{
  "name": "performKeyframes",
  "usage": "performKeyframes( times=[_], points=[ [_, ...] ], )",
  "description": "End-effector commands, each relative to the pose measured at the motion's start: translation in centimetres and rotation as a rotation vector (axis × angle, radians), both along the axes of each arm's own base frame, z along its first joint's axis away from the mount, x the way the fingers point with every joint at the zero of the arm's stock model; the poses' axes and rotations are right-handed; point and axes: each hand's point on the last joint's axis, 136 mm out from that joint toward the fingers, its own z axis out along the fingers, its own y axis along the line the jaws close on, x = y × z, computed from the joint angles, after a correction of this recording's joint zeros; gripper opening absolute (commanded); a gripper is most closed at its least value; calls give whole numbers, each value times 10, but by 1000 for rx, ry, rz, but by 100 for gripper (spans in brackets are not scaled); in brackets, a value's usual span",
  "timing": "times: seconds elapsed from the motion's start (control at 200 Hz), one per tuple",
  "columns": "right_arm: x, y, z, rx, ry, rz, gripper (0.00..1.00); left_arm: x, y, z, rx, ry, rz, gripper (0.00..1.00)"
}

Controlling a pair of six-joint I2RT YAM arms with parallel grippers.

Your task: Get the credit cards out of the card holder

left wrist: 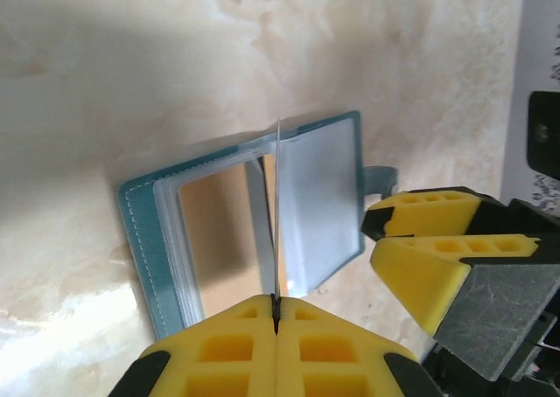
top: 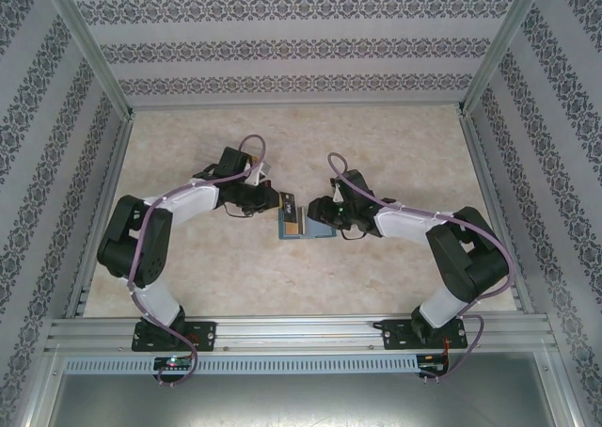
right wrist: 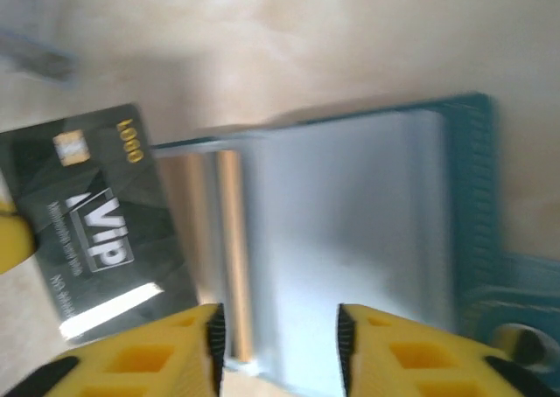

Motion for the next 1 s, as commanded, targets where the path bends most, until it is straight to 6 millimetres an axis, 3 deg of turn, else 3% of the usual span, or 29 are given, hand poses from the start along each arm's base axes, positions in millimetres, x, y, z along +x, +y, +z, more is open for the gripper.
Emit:
performKeyframes(
  times=[0.0,0.22,0.455,0.729,0.994],
  points=[
    [9,30,44,195,-84,99,49,2,3,33,-76,-66,-3,0],
    [25,43,80,360,-110,106,71,13,4,74,-206,-97,34,0],
    [38,50,97,510,-81,99,74,22,7,91,-318,-85,69,0],
    [40,59,103,604,-50,111,62,29,17,91,-360,-65,107,0],
    [41,64,101,643,-19,106,41,28,22,88,-357,-58,125,0]
  ],
)
